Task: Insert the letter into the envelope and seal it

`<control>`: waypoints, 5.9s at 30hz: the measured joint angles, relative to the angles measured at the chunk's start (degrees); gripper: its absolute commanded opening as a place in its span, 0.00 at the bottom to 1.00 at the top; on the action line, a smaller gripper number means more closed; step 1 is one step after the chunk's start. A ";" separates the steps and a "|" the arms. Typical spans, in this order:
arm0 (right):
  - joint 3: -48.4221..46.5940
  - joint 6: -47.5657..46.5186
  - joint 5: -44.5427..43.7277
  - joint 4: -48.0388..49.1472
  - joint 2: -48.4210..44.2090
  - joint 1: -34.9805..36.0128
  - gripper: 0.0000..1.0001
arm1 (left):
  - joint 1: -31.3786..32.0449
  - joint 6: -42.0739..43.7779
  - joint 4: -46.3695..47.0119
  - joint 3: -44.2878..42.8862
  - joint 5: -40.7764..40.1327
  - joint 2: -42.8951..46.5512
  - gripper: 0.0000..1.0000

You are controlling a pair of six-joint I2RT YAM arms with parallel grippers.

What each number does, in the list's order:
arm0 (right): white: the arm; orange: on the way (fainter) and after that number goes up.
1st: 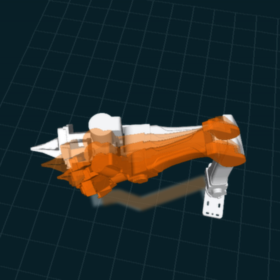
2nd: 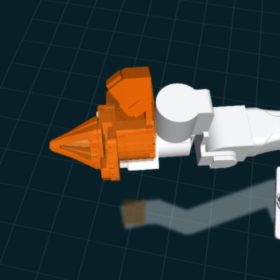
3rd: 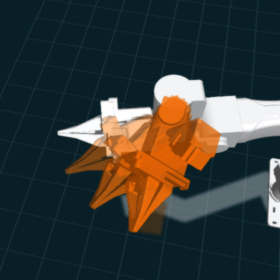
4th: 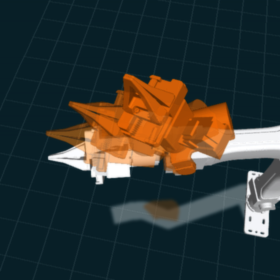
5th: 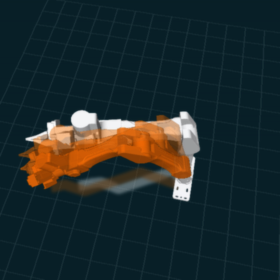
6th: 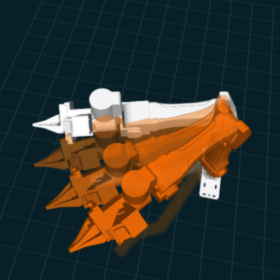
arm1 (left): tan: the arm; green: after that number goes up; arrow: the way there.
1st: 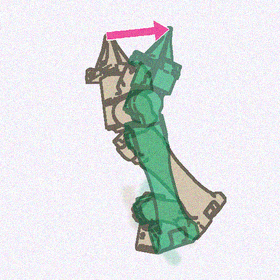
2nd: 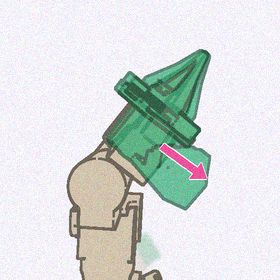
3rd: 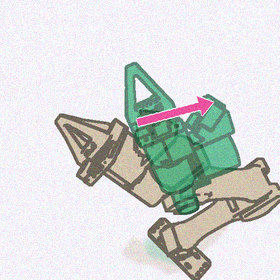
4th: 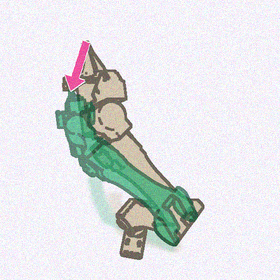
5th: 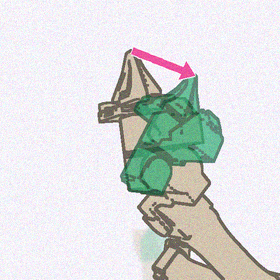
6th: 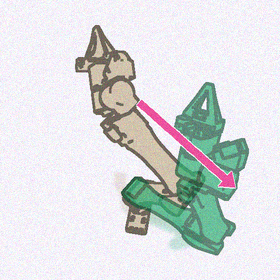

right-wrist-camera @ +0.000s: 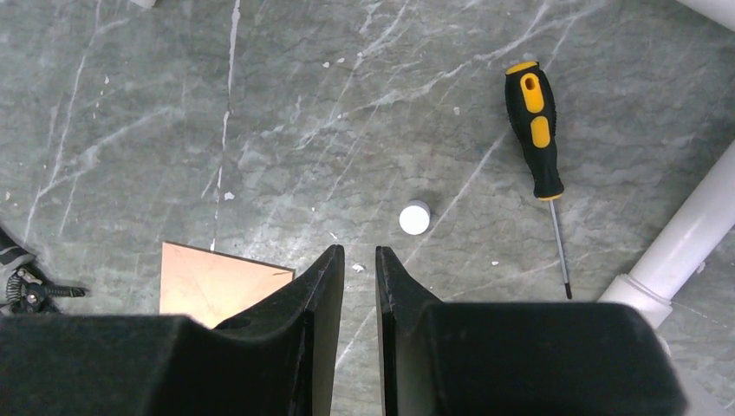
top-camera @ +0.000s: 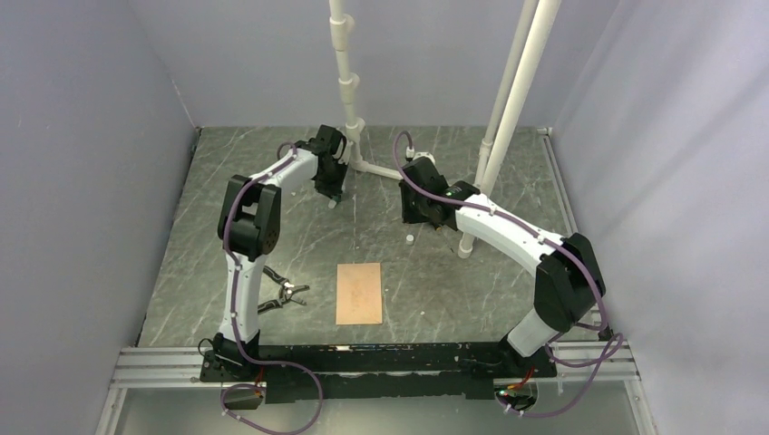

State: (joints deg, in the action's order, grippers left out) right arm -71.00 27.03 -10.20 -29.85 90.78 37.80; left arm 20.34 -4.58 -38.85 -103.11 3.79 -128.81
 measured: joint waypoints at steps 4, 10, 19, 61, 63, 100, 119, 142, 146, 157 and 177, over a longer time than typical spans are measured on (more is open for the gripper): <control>-0.24 0.31 1.07 0.57 0.42 0.00 0.26 | -0.09 -1.81 1.31 2.93 0.90 1.84 0.02; -0.31 2.43 4.22 2.64 0.44 -0.02 0.42 | -0.04 -5.86 0.20 13.00 3.87 9.57 0.03; 1.73 8.04 14.80 12.98 -1.51 0.00 0.61 | -0.02 -17.59 4.00 22.93 12.33 31.78 0.02; -3.08 21.14 28.00 31.45 -10.47 3.50 0.00 | -0.28 -25.42 21.66 35.21 40.39 62.58 0.45; -3.08 20.35 28.89 31.39 -10.49 3.65 0.00 | -0.26 -26.18 21.62 35.15 40.37 62.58 0.50; 3.37 16.44 27.23 32.76 -17.49 4.39 0.67 | -1.46 -30.21 20.31 34.56 31.71 59.98 0.02; -8.28 4.17 13.00 19.58 -6.36 13.92 0.64 | -1.44 -40.59 20.13 33.42 23.52 61.42 0.02; -10.32 3.54 12.79 23.54 -4.02 14.32 0.05 | -1.53 -40.98 19.69 33.40 23.54 63.76 0.62; -8.66 0.94 14.64 24.06 -4.61 13.49 0.04 | -1.79 -40.72 16.55 32.04 23.96 63.76 0.81; -1.42 -8.15 23.39 27.15 -11.47 10.78 0.03 | -2.32 -39.17 14.62 29.55 35.91 63.41 0.79; 2.34 5.09 27.61 42.10 -11.76 10.78 0.01 | -3.13 -40.09 30.29 36.52 39.91 65.83 0.16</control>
State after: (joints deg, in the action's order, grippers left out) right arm -68.66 32.12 17.41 12.25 79.02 48.58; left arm 17.21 -44.66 -8.56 -66.59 43.70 -62.98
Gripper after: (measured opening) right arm 0.272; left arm 0.272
